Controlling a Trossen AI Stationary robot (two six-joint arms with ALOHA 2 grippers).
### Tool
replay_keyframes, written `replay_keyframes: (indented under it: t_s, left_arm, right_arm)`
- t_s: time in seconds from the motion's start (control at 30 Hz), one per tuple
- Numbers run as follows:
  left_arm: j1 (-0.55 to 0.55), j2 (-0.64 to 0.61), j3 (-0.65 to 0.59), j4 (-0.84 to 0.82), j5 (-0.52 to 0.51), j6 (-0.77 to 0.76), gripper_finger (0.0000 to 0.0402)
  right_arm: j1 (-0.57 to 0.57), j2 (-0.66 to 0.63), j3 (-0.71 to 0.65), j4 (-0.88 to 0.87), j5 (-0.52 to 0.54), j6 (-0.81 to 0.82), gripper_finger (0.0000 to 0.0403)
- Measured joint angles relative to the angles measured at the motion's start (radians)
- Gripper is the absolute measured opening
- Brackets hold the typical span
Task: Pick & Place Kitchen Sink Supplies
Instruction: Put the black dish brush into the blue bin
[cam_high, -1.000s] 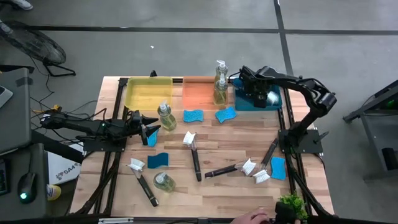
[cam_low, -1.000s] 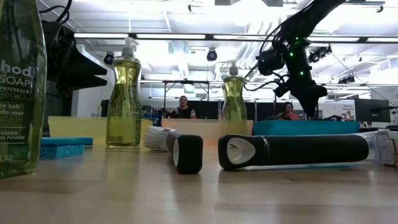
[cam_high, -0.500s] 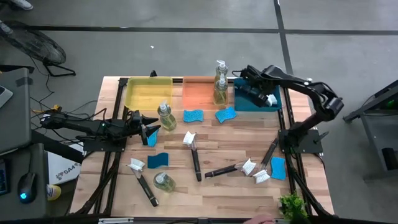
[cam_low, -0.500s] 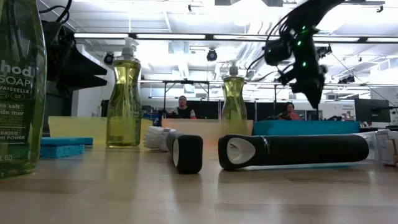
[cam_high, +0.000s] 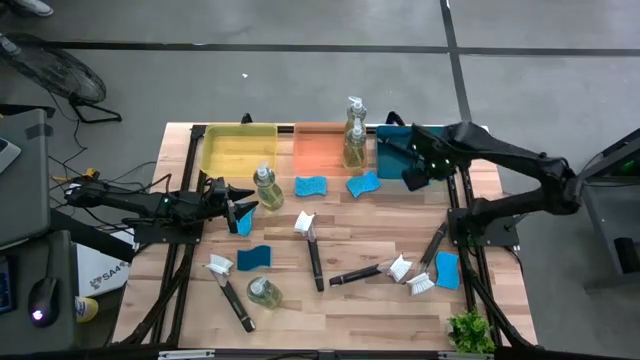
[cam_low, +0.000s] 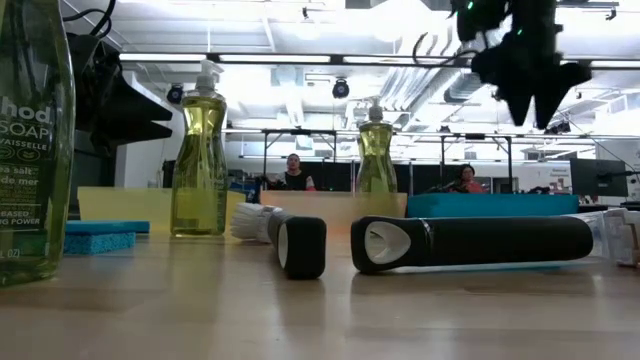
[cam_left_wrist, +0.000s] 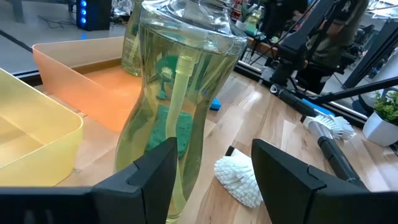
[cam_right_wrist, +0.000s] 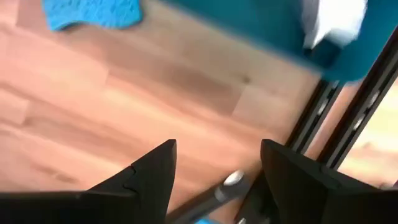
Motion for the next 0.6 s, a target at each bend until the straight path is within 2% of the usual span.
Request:
replay_keyframes:
  t_s: [0.23, 0.37, 0.6]
  left_arm:
    - [0.000, 0.000, 0.000, 0.000, 0.000, 0.000, 0.0202]
    - [0.000, 0.000, 0.000, 0.000, 0.000, 0.000, 0.0202]
    - [0.000, 0.000, 0.000, 0.000, 0.000, 0.000, 0.0202]
  right_arm:
    - [0.256, -0.016, 0.000, -0.075, -0.008, 0.406, 0.0228]
    - [0.397, 0.003, 0.000, -0.071, 0.036, 0.654, 0.0229]
    - [0.601, 0.066, 0.000, -0.072, 0.055, 0.966, 0.0229]
